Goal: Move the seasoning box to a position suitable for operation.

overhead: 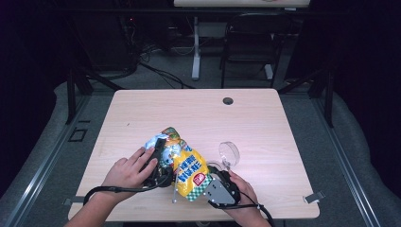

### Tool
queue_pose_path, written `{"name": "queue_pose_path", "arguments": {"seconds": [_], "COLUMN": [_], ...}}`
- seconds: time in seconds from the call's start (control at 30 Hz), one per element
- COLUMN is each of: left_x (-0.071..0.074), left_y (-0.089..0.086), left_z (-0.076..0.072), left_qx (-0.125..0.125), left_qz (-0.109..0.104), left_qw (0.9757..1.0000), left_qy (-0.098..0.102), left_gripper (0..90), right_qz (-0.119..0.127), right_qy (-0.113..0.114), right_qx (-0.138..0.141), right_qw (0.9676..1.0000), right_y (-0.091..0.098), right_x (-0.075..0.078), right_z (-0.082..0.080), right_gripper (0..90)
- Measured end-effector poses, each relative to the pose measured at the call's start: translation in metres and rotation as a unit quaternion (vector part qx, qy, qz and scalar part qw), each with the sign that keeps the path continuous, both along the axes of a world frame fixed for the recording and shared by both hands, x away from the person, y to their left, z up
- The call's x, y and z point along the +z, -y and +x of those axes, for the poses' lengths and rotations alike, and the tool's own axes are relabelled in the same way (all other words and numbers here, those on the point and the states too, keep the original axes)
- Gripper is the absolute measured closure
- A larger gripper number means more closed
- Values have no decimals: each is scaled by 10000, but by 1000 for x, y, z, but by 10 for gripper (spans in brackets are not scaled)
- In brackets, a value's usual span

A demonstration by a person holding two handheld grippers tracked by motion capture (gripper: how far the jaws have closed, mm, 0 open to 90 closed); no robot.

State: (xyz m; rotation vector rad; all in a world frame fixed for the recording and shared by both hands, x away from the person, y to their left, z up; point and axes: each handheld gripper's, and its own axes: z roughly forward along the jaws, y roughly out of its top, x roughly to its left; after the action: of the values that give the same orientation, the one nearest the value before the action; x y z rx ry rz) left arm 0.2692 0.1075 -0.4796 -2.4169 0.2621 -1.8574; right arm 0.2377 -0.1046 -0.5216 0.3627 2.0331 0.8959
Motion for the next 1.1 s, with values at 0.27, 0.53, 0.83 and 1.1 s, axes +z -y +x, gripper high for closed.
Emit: {"name": "queue_pose_path", "arguments": {"seconds": [0.27,0.53,0.83,1.1], "left_x": [3,4,5,8], "left_y": [1,3,4,5], "left_z": [-1,-1,-2,-3], "left_qx": [-7,-27,-31,-50], "left_qz": [40,90,142,192], "left_qw": [10000,10000,9999,9998], "left_qy": [8,18,54,80], "left_gripper": [576,581,583,594], "right_qz": [28,30,67,66], "right_qy": [11,-11,8,6], "right_qx": [-9,-31,-55,-66], "right_qw": [10000,10000,10000,10000], "right_y": [0,0,0,-1], "right_x": [-1,-2,-3,-3], "right_z": [0,1,1,0], "right_gripper": [705,705,706,705]}}
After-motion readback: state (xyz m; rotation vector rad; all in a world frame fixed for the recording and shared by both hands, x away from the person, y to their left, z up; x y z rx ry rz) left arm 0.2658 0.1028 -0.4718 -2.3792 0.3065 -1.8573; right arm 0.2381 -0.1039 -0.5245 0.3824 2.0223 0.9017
